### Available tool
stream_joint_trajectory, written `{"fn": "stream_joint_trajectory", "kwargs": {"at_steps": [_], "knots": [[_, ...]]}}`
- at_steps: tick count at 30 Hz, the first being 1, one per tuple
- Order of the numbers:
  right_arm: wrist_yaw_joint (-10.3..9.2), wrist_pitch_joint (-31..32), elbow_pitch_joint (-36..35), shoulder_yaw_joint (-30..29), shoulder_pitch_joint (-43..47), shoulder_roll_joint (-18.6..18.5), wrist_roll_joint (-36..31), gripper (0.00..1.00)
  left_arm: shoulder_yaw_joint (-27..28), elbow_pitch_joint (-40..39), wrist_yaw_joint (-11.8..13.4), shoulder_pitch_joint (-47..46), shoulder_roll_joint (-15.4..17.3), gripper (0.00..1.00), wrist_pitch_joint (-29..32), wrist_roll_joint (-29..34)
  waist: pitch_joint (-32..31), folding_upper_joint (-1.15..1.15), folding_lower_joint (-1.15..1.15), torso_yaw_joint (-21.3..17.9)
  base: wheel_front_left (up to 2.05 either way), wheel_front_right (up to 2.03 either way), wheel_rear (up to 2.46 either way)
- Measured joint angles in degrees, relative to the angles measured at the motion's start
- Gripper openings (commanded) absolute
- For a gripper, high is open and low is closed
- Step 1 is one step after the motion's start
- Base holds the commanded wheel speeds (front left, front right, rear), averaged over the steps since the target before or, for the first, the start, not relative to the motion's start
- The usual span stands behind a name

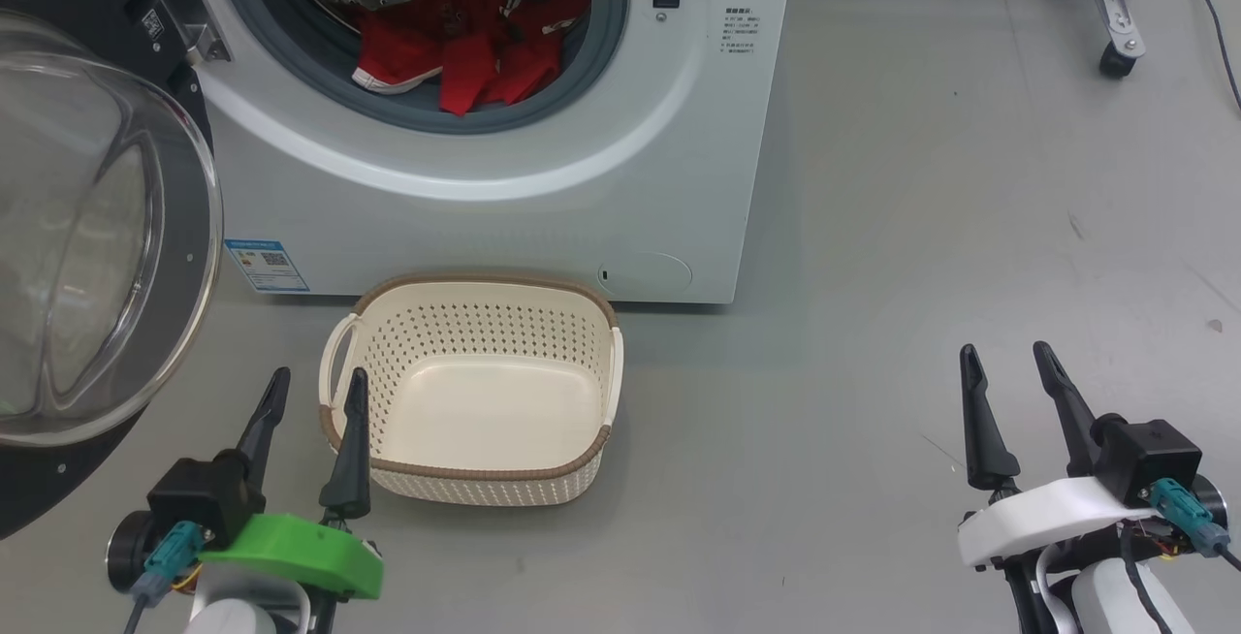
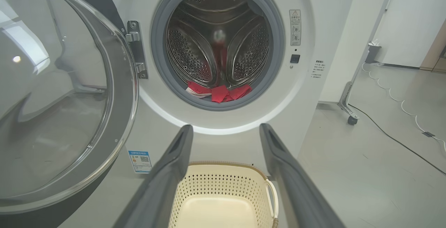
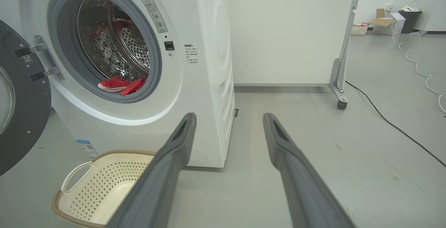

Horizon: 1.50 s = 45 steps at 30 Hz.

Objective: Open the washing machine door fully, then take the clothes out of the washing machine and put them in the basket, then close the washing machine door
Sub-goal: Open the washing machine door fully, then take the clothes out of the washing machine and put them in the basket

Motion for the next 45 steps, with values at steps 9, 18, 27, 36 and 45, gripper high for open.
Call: {"fn": "stream_joint_trajectory", "kwargs": {"at_steps": [9,18,27,36,45], "knots": [[0.01,0.0,-0.82,-0.31,0.01,0.24,-0.24,1.0,1.08,-0.98,0.0,0.46,-0.67,1.0,0.0,1.32,0.62,0.0,0.0,-0.27,0.0,0.0,0.0],[0.01,0.0,-0.92,-0.67,0.05,0.4,-0.53,1.0,1.49,-1.67,-0.01,0.75,-1.07,1.0,0.0,2.1,0.96,0.0,0.0,-0.62,0.0,0.0,0.0],[0.08,0.0,-0.94,-0.9,0.08,0.48,-0.55,1.0,1.79,-1.9,-0.26,0.86,-1.49,1.0,0.0,2.49,1.0,0.0,0.0,-0.59,0.0,0.0,0.0],[0.18,0.0,-0.93,-0.93,0.12,0.71,-0.63,1.0,2.21,-2.21,-0.53,1.29,-1.79,1.0,0.0,2.49,0.9,0.0,0.0,-0.41,0.0,0.0,0.0],[0.27,0.0,-0.92,-1.11,0.83,0.92,-0.64,1.0,2.55,-2.66,-0.83,1.42,-2.07,1.0,0.0,2.58,0.88,0.0,0.0,-0.24,0.0,0.0,0.0]]}}
